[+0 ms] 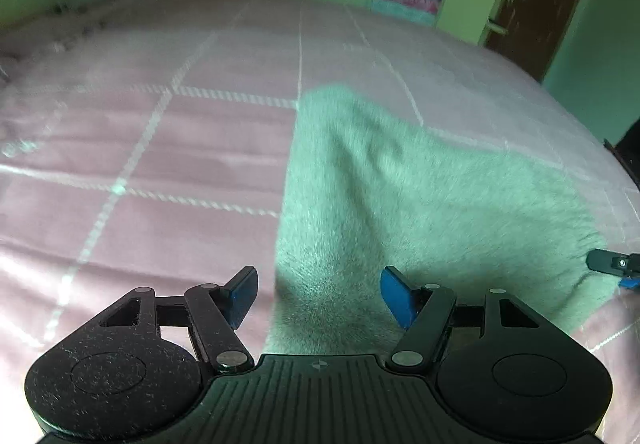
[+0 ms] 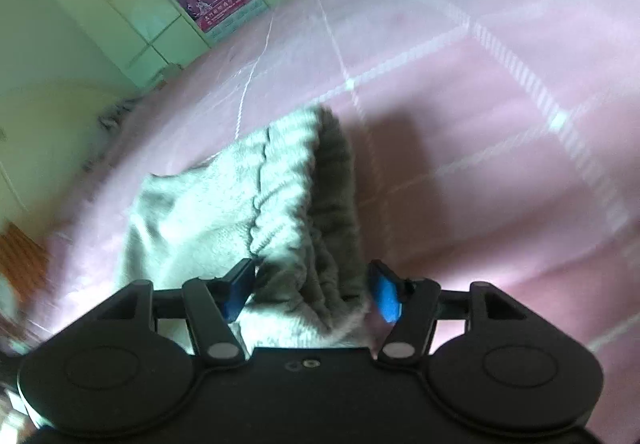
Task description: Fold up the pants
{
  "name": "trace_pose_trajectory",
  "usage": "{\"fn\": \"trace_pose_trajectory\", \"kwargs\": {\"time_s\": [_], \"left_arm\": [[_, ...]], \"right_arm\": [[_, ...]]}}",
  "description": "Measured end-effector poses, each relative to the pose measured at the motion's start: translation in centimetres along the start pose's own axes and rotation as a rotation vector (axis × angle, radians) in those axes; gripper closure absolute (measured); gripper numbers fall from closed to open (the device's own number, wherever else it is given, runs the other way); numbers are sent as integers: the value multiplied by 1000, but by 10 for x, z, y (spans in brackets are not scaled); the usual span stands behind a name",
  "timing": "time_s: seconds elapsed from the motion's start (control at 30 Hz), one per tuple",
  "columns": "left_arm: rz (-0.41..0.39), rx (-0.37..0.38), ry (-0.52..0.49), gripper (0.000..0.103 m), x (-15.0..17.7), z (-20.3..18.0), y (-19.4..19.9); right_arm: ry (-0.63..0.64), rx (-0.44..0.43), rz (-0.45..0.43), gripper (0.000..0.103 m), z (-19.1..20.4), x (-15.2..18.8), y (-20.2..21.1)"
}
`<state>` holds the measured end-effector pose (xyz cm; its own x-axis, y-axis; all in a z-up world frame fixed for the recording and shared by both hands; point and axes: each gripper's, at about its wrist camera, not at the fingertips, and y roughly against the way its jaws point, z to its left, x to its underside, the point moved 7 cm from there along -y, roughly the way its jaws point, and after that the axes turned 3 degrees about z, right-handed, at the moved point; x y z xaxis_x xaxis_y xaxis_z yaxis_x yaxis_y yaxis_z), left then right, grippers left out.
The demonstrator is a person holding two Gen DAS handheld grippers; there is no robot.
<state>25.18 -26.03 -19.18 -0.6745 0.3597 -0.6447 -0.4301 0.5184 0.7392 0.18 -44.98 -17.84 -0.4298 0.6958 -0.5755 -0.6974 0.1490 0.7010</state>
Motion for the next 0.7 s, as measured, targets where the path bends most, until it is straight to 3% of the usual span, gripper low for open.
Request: {"fn": "trace_pose_trajectory", "kwargs": {"time_s": [0.07, 0.17, 0.27, 0.33, 0.43, 0.67, 0.7], "left_arm": [[-32, 12, 10, 35, 1, -4, 17], [-47, 6, -41, 35, 7, -22, 28], [28, -23, -88, 35, 23, -38, 11], [72, -61, -99, 35, 35, -40, 1], [77, -90, -133, 33, 37, -47, 2], [94, -91, -154, 18, 37, -52, 2], [91, -88, -147, 12, 36, -52, 1]], "right_arm": [[103, 85, -48, 63, 14, -1, 19], [223, 119, -123, 75, 44, 2, 42], [403, 166, -166, 80, 79, 14, 40], [471, 202, -128, 85, 88, 18, 21], [505, 297, -14, 88, 70, 39, -11], [510, 317, 34, 87, 65, 45, -20], [510, 320, 44, 87, 66, 45, -20]]}}
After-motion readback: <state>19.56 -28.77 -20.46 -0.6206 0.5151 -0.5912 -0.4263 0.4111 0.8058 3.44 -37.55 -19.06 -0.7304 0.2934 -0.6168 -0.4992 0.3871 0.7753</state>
